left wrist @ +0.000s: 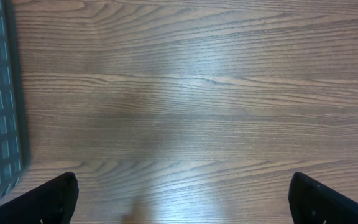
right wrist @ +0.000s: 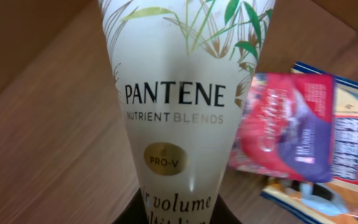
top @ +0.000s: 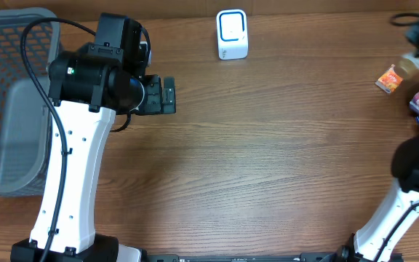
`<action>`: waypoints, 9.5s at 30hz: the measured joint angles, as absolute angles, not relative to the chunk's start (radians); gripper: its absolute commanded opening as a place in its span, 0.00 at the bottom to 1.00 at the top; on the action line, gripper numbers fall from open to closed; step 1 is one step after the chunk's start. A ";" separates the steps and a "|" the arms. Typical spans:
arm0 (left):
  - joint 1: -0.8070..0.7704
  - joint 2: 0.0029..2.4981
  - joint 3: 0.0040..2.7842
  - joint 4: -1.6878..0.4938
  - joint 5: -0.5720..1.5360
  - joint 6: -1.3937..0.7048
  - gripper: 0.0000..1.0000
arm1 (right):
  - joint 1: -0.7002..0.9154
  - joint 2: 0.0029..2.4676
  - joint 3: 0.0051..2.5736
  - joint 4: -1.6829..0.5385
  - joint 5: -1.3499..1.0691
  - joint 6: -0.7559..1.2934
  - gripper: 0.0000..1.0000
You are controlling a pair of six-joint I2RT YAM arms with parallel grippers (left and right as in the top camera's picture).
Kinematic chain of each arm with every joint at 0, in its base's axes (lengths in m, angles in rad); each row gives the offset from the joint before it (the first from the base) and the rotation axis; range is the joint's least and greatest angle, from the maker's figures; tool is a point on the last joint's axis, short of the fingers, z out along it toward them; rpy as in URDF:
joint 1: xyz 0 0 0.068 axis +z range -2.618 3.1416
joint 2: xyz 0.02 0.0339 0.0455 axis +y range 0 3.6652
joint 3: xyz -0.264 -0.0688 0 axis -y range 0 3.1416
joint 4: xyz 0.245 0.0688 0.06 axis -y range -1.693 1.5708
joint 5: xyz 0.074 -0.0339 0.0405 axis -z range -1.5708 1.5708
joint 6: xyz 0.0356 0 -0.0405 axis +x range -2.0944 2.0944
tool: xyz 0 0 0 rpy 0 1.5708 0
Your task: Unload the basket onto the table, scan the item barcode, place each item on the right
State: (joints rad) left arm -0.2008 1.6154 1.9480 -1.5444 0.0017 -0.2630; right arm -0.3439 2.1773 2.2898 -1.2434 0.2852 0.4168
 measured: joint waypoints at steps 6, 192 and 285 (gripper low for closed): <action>-0.201 1.615 1.948 -1.544 0.002 -0.263 1.00 | -0.494 2.187 2.198 -1.166 0.076 0.370 0.04; -0.201 0.764 0.952 -0.976 0.065 -0.146 1.00 | 0.049 0.011 0.019 -0.084 -0.072 0.156 1.00; 0.049 0.015 0.010 -0.075 0.051 0.008 1.00 | 0.049 0.011 0.019 -0.084 -0.058 0.156 1.00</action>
State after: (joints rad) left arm 0.0486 0.0151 0.0097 -0.0746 0.0513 0.0078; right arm 0.0494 0.0109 0.0185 -0.0841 -0.0582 0.1562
